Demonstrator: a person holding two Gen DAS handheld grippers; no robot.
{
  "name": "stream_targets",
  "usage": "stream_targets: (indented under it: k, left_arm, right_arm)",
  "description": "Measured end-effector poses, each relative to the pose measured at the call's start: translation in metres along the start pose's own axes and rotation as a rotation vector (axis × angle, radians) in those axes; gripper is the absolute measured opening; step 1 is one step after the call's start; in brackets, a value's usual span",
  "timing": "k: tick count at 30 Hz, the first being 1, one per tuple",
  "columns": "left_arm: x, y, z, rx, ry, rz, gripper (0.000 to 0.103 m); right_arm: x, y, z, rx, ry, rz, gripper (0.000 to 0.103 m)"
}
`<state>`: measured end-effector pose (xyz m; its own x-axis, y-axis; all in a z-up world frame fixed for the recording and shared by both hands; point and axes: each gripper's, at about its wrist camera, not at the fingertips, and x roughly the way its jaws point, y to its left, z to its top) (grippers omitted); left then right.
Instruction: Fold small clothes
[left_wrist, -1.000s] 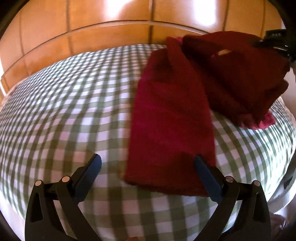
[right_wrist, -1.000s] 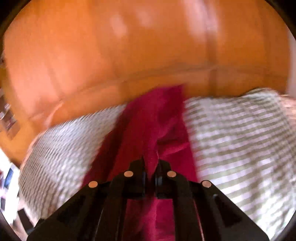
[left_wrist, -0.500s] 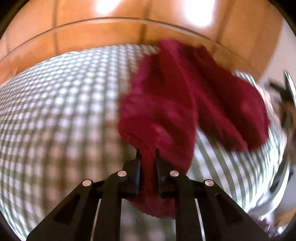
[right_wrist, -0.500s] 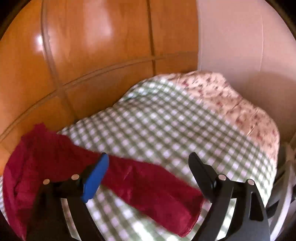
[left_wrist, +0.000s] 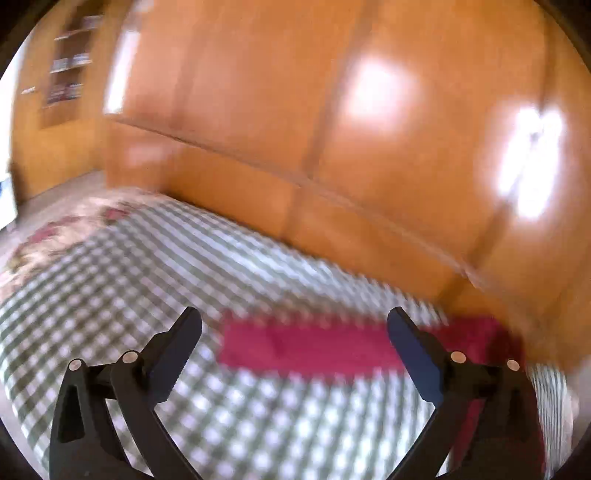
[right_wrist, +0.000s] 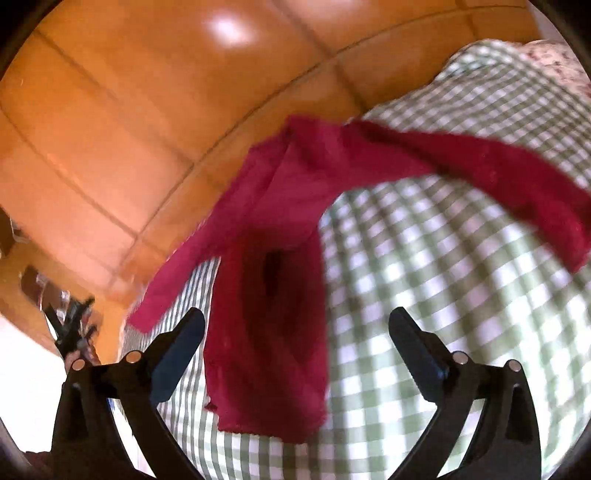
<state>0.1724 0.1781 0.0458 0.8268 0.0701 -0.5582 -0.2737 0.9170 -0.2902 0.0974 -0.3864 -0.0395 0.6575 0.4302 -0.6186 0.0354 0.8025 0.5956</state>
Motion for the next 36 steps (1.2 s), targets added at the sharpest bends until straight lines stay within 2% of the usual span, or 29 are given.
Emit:
stream_targets:
  k: [1, 2, 3, 4, 5, 6, 7, 9, 11, 14, 16, 18, 21, 22, 23, 24, 25, 28, 32, 34, 36]
  left_arm:
    - [0.002, -0.008, -0.011, 0.024, 0.032, -0.040, 0.099]
    - [0.003, -0.019, -0.027, 0.041, 0.075, -0.119, 0.099]
    - [0.005, -0.031, -0.045, 0.062, 0.127, -0.202, 0.099]
    - [0.008, -0.039, -0.058, 0.079, 0.163, -0.244, 0.097]
    - [0.012, -0.054, -0.077, 0.098, 0.220, -0.305, 0.091]
    - [0.018, -0.068, -0.095, 0.110, 0.278, -0.363, 0.088]
    - [0.022, -0.078, -0.107, 0.122, 0.315, -0.388, 0.087]
    - [0.027, -0.105, -0.138, 0.155, 0.379, -0.447, 0.087]
    - [0.032, -0.126, -0.160, 0.155, 0.448, -0.532, 0.087]
    - [0.043, -0.145, -0.182, 0.113, 0.518, -0.620, 0.087]
    - [0.053, -0.153, -0.191, 0.050, 0.564, -0.650, 0.087]
    - [0.063, -0.161, -0.200, 0.002, 0.594, -0.643, 0.089]
    - [0.068, -0.171, -0.210, -0.025, 0.579, -0.645, 0.089]
    - [0.068, -0.176, -0.211, -0.033, 0.587, -0.663, 0.081]
    - [0.070, -0.182, -0.213, -0.044, 0.624, -0.708, 0.043]
    - [0.072, -0.191, -0.216, -0.018, 0.658, -0.706, 0.030]
    - [0.070, -0.196, -0.214, 0.012, 0.652, -0.680, 0.015]
    - [0.059, -0.200, -0.202, 0.044, 0.644, -0.696, 0.010]
    - [0.019, -0.189, -0.153, 0.142, 0.553, -0.707, 0.009]
    - [-0.002, -0.179, -0.126, 0.170, 0.522, -0.702, 0.009]
    - [-0.015, -0.168, -0.105, 0.190, 0.506, -0.692, 0.009]
  right_arm:
    - [0.008, 0.004, -0.003, -0.004, 0.019, -0.006, 0.098]
    - [0.014, 0.007, -0.004, -0.007, 0.041, -0.006, 0.093]
    - [0.021, 0.013, -0.005, -0.020, 0.066, -0.008, 0.078]
    - [0.026, 0.021, -0.005, -0.044, 0.087, -0.012, 0.058]
    - [0.027, 0.027, -0.006, -0.067, 0.096, -0.012, 0.049]
    - [0.023, 0.035, -0.003, -0.101, 0.087, -0.021, 0.028]
    - [0.016, 0.038, 0.000, -0.109, 0.063, -0.029, 0.015]
    - [-0.006, 0.033, 0.009, -0.087, -0.018, -0.044, 0.010]
    - [-0.031, 0.017, 0.022, -0.053, -0.105, -0.103, 0.010]
    - [-0.053, -0.019, 0.033, 0.018, -0.173, -0.230, 0.009]
    - [-0.052, -0.050, 0.035, 0.074, -0.166, -0.320, 0.009]
    - [-0.040, -0.078, 0.034, 0.114, -0.126, -0.378, 0.009]
    - [-0.021, -0.102, 0.027, 0.135, -0.056, -0.423, 0.009]
    - [-0.018, -0.106, 0.024, 0.137, -0.042, -0.425, 0.009]
    - [-0.014, -0.109, 0.021, 0.141, -0.026, -0.420, 0.009]
    - [-0.011, -0.110, 0.021, 0.143, -0.015, -0.414, 0.009]
    - [-0.010, -0.109, 0.020, 0.140, -0.011, -0.410, 0.009]
    - [-0.021, -0.087, 0.024, 0.095, -0.012, -0.352, 0.009]
    - [-0.043, -0.044, 0.036, -0.018, -0.060, -0.301, 0.009]
    - [-0.062, -0.019, 0.038, -0.058, -0.093, -0.243, 0.008]
    - [-0.076, 0.001, 0.033, -0.101, -0.108, -0.221, 0.008]
